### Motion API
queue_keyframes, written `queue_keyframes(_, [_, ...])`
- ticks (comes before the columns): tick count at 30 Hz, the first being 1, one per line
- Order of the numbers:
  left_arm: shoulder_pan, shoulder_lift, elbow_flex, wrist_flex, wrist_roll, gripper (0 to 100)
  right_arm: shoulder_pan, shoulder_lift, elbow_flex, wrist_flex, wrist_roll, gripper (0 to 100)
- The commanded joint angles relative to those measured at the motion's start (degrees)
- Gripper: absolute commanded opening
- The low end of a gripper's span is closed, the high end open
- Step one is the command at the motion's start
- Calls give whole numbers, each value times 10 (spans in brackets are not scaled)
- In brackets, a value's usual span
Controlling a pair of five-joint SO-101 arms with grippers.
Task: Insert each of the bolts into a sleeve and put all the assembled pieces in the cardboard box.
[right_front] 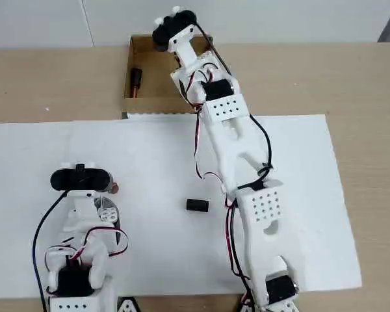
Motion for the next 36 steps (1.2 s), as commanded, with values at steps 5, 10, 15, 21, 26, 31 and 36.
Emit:
queue_keyframes(5, [0, -5, -1, -3, -2, 6, 7, 22, -125, 48, 9, 147])
queue_keyframes(10, [0, -5, -1, -3, -1, 6, 7, 22, -154, 90, 9, 147])
queue_keyframes(15, [0, -5, -1, -3, -1, 6, 6, 22, -243, 189, 6, 90])
queue_keyframes(21, [0, -5, -1, -3, -1, 6, 6, 22, -367, 339, 5, 9])
queue_keyframes(26, [1, -5, -1, -4, -1, 6, 5, -9, -396, 456, 5, 3])
queue_keyframes(31, [1, -5, -1, -4, -1, 6, 4, -78, -396, 502, 5, 3])
queue_keyframes(36, [1, -5, -1, -6, -2, 6, 5, -126, -396, 508, 5, 3])
